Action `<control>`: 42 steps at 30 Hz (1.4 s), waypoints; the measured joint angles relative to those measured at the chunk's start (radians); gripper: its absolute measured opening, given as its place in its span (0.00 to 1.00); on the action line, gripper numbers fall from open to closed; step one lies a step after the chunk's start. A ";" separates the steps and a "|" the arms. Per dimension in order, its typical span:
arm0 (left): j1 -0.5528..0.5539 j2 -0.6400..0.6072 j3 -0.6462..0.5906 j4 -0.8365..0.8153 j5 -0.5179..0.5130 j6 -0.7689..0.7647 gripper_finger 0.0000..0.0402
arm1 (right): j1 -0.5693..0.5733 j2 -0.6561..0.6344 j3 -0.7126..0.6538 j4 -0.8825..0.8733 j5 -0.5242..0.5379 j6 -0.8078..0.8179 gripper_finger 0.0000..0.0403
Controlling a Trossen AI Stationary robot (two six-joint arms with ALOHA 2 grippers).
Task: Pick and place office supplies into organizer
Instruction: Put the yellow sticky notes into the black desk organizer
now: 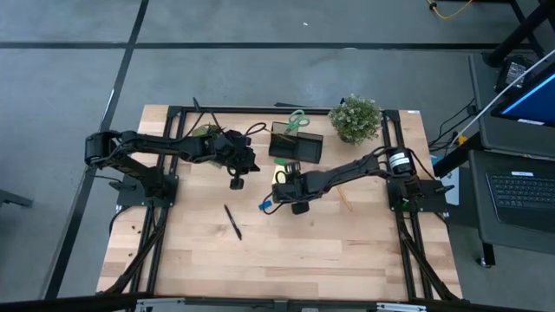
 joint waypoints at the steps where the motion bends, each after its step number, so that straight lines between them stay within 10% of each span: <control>1: 0.000 0.000 0.000 0.000 0.000 0.000 0.00 | 0.001 0.006 0.002 -0.002 0.001 0.001 0.40; 27: 0.000 0.000 0.000 0.000 0.000 -0.003 0.00 | 0.003 0.030 -0.001 -0.009 0.082 0.081 0.03; 42: 0.000 0.000 0.000 0.000 0.000 -0.010 0.00 | 0.005 0.024 0.004 -0.052 0.117 0.088 0.00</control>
